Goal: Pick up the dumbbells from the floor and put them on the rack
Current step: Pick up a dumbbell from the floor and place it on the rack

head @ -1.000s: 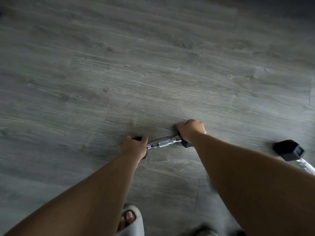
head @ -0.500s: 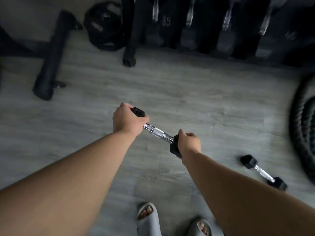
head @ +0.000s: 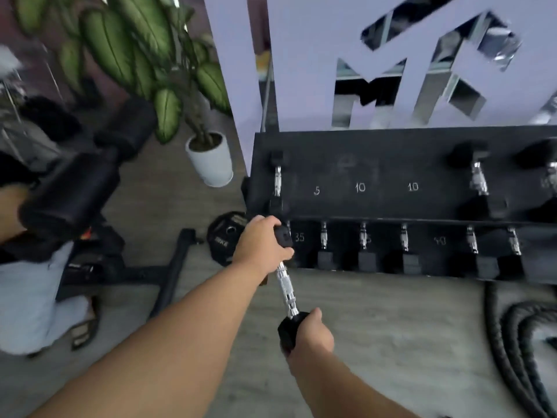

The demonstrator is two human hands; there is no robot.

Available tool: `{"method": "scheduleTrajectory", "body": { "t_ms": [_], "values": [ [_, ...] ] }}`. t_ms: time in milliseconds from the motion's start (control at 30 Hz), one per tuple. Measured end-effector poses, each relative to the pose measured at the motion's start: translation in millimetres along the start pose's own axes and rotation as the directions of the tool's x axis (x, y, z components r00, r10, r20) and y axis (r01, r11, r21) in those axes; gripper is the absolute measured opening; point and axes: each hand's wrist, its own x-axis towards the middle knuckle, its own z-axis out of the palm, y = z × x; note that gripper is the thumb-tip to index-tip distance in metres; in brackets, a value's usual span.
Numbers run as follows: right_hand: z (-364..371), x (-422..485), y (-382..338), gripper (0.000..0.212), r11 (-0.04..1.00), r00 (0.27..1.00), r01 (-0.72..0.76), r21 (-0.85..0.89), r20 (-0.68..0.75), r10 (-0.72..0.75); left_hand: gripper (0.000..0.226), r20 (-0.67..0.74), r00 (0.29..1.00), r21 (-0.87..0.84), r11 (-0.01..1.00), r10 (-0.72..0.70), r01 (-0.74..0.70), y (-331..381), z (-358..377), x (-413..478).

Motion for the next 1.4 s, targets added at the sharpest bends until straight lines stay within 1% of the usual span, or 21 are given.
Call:
{"method": "scheduleTrajectory", "body": {
  "t_ms": [67, 200, 267, 333, 400, 467, 567, 667, 733, 833, 900, 967, 1067, 1167, 1267, 1300, 1400],
  "values": [
    [18, -7, -28, 0.044, 0.999, 1.0, 0.001, 0.044, -0.011, 0.0, 0.06, 0.012, 0.998, 0.006, 0.999, 0.054, -0.054, 19, -20, 29],
    [47, -6, -88, 0.06, 0.993, 0.998, 0.057, 0.105, -0.008, -0.056, 0.065, 0.057, 0.993, 0.044, 0.994, 0.102, -0.104, 50, -37, 93],
    [59, 1, -115, 0.069, 0.987, 0.992, 0.116, 0.113, 0.035, -0.121, 0.067, 0.06, 0.991, 0.042, 0.992, 0.119, -0.122, 59, -36, 129],
    [71, 18, -138, 0.072, 0.98, 0.976, 0.184, 0.074, 0.103, -0.191, 0.067, 0.067, 0.988, 0.046, 0.989, 0.139, -0.142, 69, -32, 167],
    [82, 34, -159, 0.067, 0.959, 0.953, 0.282, -0.016, 0.119, -0.278, 0.068, 0.084, 0.984, 0.055, 0.986, 0.156, -0.16, 75, -25, 202],
    [94, 51, -182, 0.066, 0.931, 0.935, 0.348, -0.11, 0.108, -0.337, 0.068, 0.106, 0.98, 0.053, 0.984, 0.166, -0.172, 81, -20, 236],
    [116, 74, -217, 0.065, 0.9, 0.924, 0.383, -0.21, 0.085, -0.373, 0.067, 0.167, 0.966, 0.075, 0.974, 0.198, -0.213, 87, -4, 285],
    [143, 99, -246, 0.054, 0.876, 0.916, 0.399, -0.27, 0.08, -0.392, 0.067, 0.223, 0.946, 0.112, 0.958, 0.235, -0.265, 87, 12, 336],
    [167, 116, -264, 0.044, 0.855, 0.91, 0.407, -0.323, 0.065, -0.409, 0.068, 0.255, 0.927, 0.165, 0.932, 0.276, -0.323, 83, 24, 373],
    [203, 147, -292, 0.034, 0.81, 0.906, 0.4, -0.429, 0.051, -0.421, 0.069, 0.304, 0.9, 0.212, 0.899, 0.313, -0.384, 75, 44, 427],
    [221, 170, -306, 0.032, 0.769, 0.906, 0.393, -0.505, 0.067, -0.419, 0.07, 0.338, 0.89, 0.216, 0.895, 0.307, -0.391, 67, 57, 457],
    [233, 193, -317, 0.03, 0.745, 0.906, 0.375, -0.552, 0.049, -0.419, 0.069, 0.371, 0.878, 0.207, 0.895, 0.303, -0.396, 60, 73, 482],
    [245, 224, -326, 0.031, 0.717, 0.915, 0.324, -0.617, 0.012, -0.403, 0.069, 0.424, 0.858, 0.18, 0.901, 0.29, -0.394, 47, 102, 509],
    [250, 248, -325, 0.03, 0.735, 0.926, 0.256, -0.627, -0.06, -0.374, 0.069, 0.479, 0.824, 0.143, 0.9, 0.301, -0.412, 38, 130, 525],
    [253, 267, -322, 0.034, 0.734, 0.927, 0.205, -0.648, -0.112, -0.357, 0.069, 0.517, 0.791, 0.11, 0.891, 0.328, -0.441, 34, 154, 535],
    [253, 273, -321, 0.036, 0.725, 0.927, 0.187, -0.662, -0.124, -0.353, 0.069, 0.526, 0.783, 0.104, 0.889, 0.332, -0.447, 32, 160, 536],
    [252, 285, -314, 0.043, 0.658, 0.926, 0.136, -0.741, -0.142, -0.351, 0.068, 0.555, 0.765, 0.097, 0.888, 0.327, -0.45, 26, 171, 535]
  ]
}}
